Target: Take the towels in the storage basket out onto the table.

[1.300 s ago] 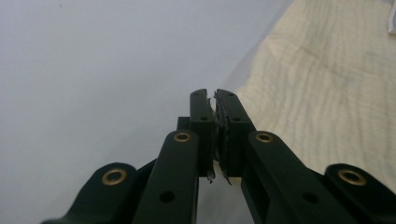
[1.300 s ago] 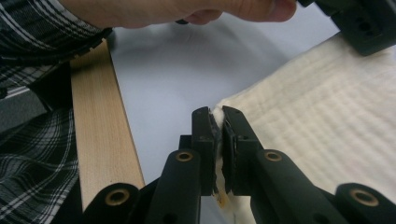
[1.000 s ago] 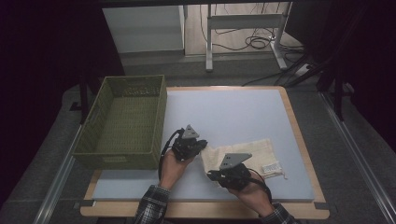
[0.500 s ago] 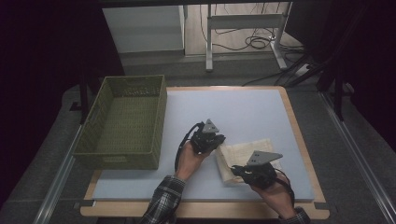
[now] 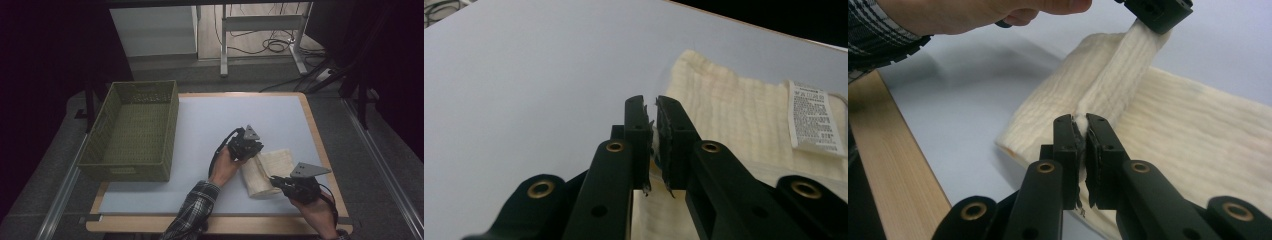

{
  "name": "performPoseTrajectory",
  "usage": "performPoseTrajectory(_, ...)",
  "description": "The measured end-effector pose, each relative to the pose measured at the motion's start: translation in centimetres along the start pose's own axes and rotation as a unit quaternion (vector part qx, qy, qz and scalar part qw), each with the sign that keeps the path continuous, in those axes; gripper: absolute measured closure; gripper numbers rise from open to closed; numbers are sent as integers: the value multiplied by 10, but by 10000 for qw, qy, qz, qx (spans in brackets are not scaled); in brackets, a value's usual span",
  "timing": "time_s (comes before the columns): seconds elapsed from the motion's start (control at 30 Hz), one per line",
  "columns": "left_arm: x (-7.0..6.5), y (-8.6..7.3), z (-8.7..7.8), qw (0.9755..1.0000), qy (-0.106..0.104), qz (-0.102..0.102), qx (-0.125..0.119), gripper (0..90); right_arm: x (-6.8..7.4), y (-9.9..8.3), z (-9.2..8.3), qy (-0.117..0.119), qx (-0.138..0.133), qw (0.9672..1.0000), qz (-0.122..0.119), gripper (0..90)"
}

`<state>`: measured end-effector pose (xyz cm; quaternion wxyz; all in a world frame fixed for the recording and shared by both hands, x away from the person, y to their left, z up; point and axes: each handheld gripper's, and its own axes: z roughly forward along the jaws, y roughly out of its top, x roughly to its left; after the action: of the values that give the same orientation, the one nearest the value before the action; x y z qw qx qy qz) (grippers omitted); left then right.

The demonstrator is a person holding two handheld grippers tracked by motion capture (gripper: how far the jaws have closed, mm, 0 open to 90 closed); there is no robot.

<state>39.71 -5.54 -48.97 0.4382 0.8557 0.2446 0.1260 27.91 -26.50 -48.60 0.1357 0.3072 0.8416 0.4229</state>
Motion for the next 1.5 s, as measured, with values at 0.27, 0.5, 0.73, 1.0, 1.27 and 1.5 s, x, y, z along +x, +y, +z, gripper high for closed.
performPoseTrajectory(0.27, -7, 13, 19, 10000, -76, 49, 4, 840, -13, -10, -13, -202, -14, 9997, 135, 840)
performPoseTrajectory(0.5, -14, 25, 29, 9999, -108, 88, -49, 843, -19, -14, -26, -362, -65, 9992, 163, 840)
performPoseTrajectory(0.73, -19, 32, 39, 9999, -125, 100, -50, 792, -27, -20, -33, -557, -51, 9982, 237, 840)
performPoseTrajectory(1.0, -12, 21, 36, 9999, 52, -115, -105, 598, -38, -34, -24, -690, 129, 9968, 381, 839)
performPoseTrajectory(1.27, -2, 1, 17, 9992, 322, -233, -28, 397, -43, -42, -29, -759, 307, 9952, 531, 739)
performPoseTrajectory(1.5, 8, -17, -6, 9986, 429, -287, 111, 312, -47, -38, -48, -1114, 308, 9918, 545, 681)
